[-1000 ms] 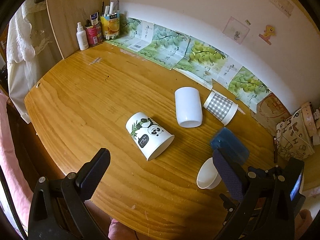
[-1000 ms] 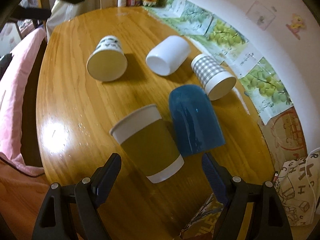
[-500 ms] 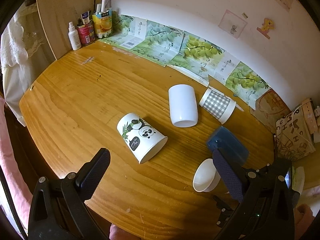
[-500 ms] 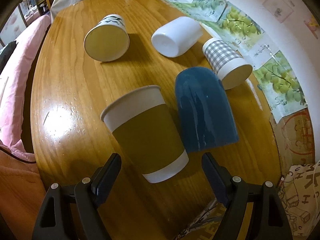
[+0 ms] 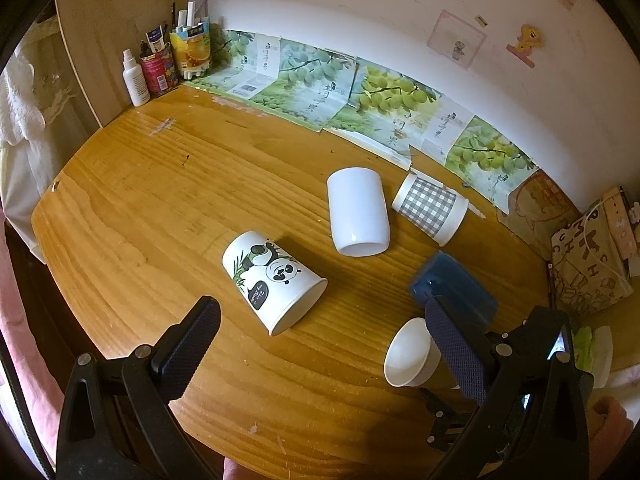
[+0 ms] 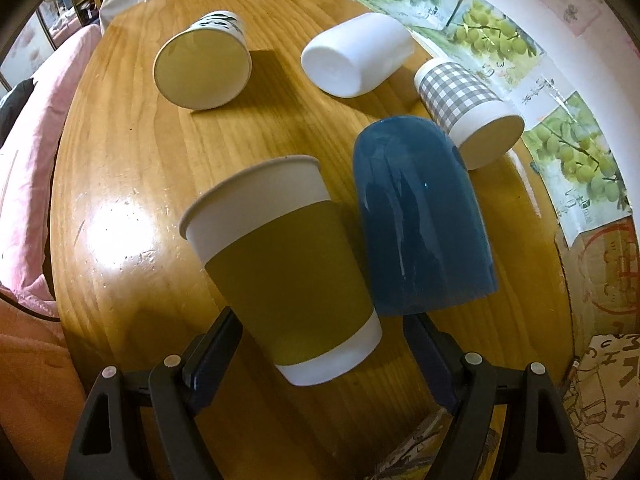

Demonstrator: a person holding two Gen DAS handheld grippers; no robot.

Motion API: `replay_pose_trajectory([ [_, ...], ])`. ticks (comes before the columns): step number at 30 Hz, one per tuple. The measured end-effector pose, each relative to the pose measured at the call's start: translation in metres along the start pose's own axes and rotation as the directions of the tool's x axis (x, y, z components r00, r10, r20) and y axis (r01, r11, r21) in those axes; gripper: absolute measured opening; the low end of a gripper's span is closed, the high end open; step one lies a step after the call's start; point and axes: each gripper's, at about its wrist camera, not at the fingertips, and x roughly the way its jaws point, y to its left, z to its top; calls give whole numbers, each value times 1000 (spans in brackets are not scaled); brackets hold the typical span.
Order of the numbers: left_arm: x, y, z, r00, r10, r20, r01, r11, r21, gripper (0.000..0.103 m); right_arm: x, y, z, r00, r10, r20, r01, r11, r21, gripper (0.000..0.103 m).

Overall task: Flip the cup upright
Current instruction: 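Close the right gripper around the body of the brown-sleeved cup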

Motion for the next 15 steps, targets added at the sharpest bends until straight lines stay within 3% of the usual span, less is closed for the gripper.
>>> replay_pose_trajectory([
  [12,1,-2,-2,1000,4,-2,-3,1000,0,102,15,-1,5,1000,14,-20,-14,1000,4,83],
  [15,-2,-1,-2,1000,6,4,-6,1000,-3,102,18,-2,5,1000,16,-22,-16,1000,8,77],
])
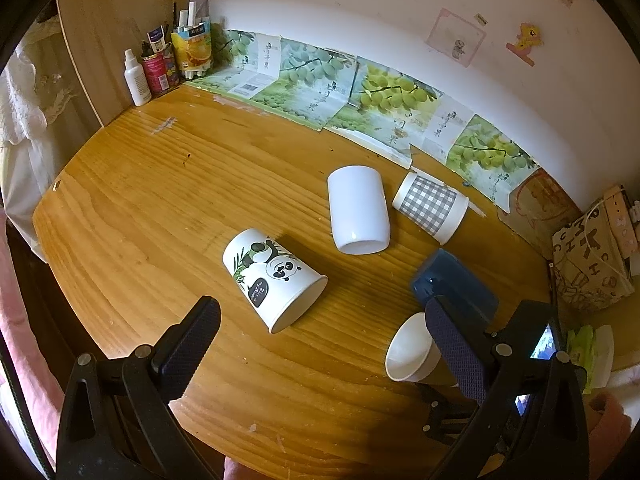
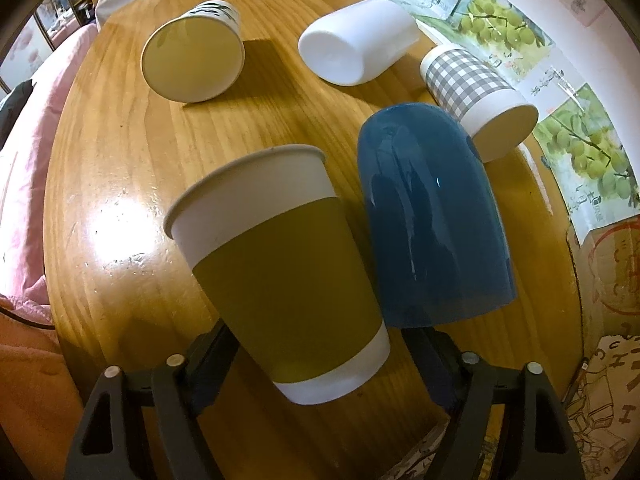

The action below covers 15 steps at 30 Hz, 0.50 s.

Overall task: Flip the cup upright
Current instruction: 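Close the right gripper around the body of the brown-sleeved cup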

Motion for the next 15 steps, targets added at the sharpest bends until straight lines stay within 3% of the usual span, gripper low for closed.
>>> replay_pose_trajectory([
  [15,-24,10,-11,999,6,53,-6,1000,-9,102,-6,-3,3,999,-24,24,22,998,64,63],
])
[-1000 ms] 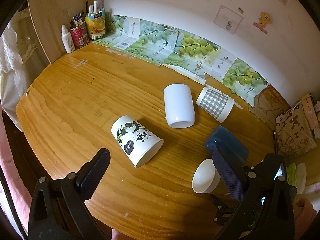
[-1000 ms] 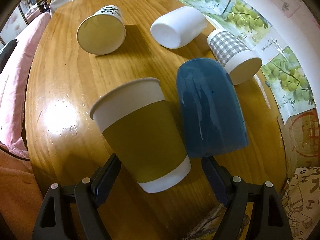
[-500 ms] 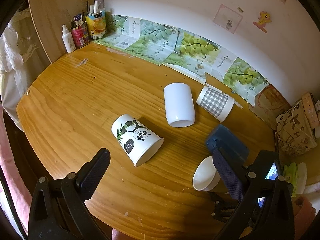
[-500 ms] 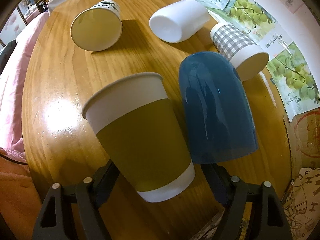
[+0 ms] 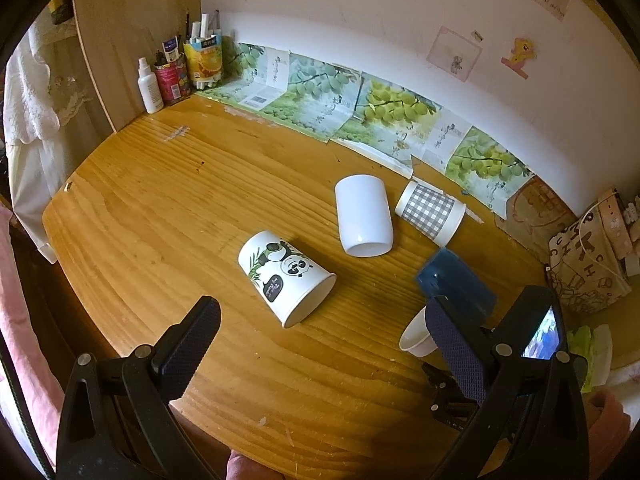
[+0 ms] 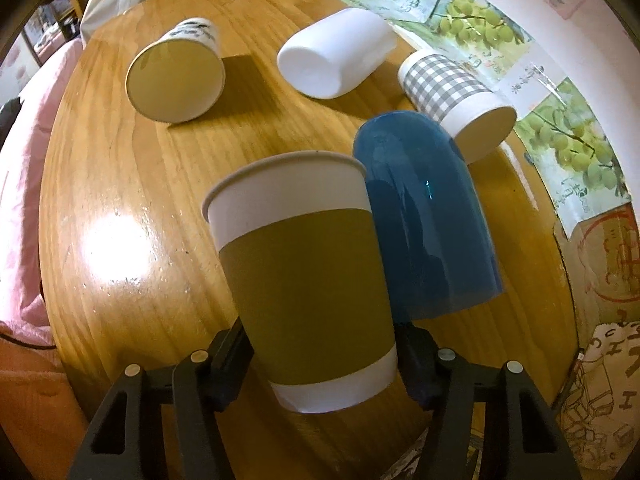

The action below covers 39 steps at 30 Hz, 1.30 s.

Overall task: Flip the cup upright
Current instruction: 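Close the right gripper around the body of the brown-sleeved cup, then lift the cup with the right gripper and rotate it rim-up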

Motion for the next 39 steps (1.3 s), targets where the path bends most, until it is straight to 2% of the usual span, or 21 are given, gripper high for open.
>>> replay_pose_trajectory([
  [15,-29,19,-11,999,22,42,-21,1000,-18,102,-15,7,12,999,20,-25,-17,995,103,63],
  [25,-40,29,-13,998,6,59,-8,999,32,102,-28,11,20,1000,15,-22,-10,976,217,62],
  [33,-45,37,-12,998,-22,51,18,996,87,102,-41,16,19,1000,-2,2,1,938,346,62],
  [39,-48,46,-9,998,-42,51,34,990,138,102,-49,26,20,1000,-1,17,-7,891,454,62],
])
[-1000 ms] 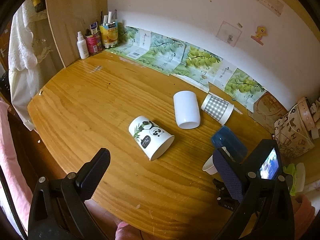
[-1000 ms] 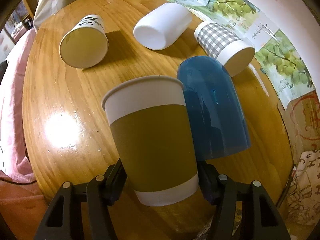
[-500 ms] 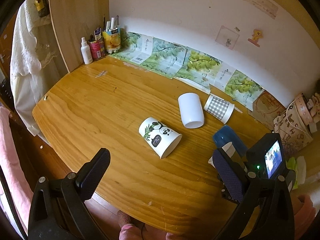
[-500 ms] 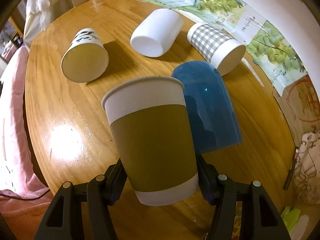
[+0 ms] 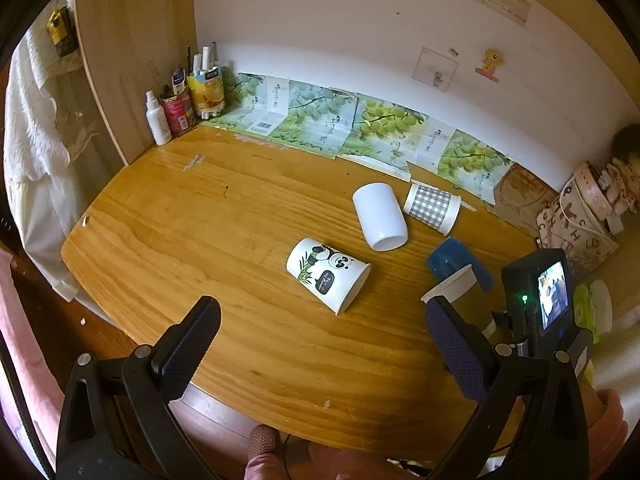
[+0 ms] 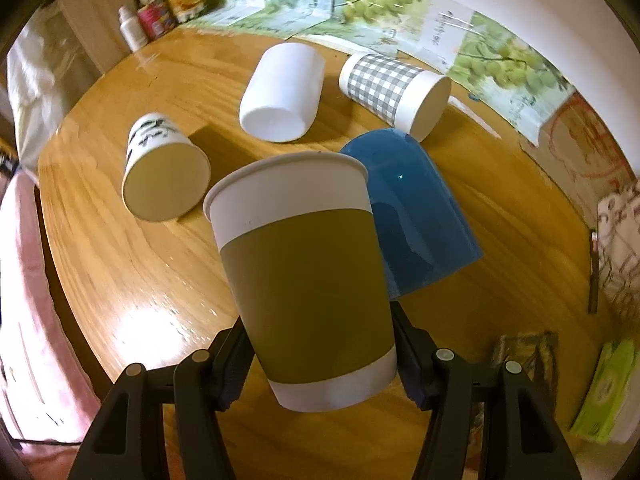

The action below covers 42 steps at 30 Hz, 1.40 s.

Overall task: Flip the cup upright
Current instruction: 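Lift the cup with the right gripper and rotate it rim-up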

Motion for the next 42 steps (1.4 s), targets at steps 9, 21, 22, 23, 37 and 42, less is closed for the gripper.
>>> replay_pose_trajectory([
  [9,2,14,1,999,-44,-15,45,995,88,102,-3,11,-6,1000,12,15,-14,983,181,62],
  [21,10,31,3,994,-102,-34,107,973,207,102,7,28,-36,999,33,29,-42,911,410,62],
  [22,11,33,2,994,-106,-37,111,970,217,102,8,31,-40,999,32,29,-41,906,422,62],
  [23,12,34,1,993,-108,-41,115,967,229,102,9,35,-44,999,32,29,-42,901,432,62],
  [37,25,44,-17,987,-128,-102,153,940,304,102,23,73,-77,996,75,38,-83,846,526,63],
  [42,32,45,-26,983,-128,-133,164,934,316,102,21,83,-84,996,75,56,-94,845,527,63],
])
